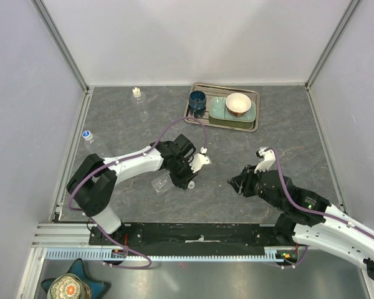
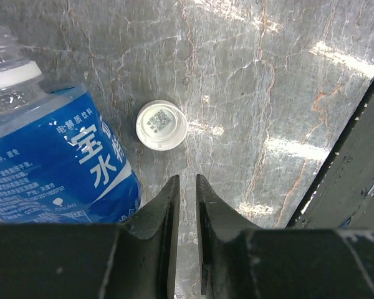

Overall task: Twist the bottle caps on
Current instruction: Pick up the bottle cap from the center of the board.

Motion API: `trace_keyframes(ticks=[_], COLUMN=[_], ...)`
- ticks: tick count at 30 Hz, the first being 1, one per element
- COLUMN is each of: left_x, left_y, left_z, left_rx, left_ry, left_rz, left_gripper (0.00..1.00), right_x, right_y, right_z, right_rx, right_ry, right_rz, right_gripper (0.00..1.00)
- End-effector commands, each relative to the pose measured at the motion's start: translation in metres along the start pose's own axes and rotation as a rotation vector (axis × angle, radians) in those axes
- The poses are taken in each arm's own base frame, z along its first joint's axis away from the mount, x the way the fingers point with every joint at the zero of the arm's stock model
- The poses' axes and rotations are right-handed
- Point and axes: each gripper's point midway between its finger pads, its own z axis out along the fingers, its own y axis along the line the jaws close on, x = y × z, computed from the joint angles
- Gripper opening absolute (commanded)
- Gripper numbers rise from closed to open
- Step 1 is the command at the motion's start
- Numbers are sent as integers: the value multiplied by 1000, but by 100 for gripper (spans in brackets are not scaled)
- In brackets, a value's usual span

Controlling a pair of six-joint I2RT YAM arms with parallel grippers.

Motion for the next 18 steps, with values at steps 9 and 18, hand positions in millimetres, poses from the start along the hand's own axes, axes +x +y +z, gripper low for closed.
trace_keyframes(ticks=[9, 18], left_x=[-14, -20], left_y=[25, 28], left_z=[17, 12], left_rx=[-56, 5], left_ry=[-19, -48], left_rz=[-7, -67], left_gripper=[19, 25], right_x=[-4, 3], right_y=[6, 3], right_z=[-1, 1], right_rx=[-31, -32], right_ry=[-26, -11], right_rz=[40, 38], right_gripper=[42, 44])
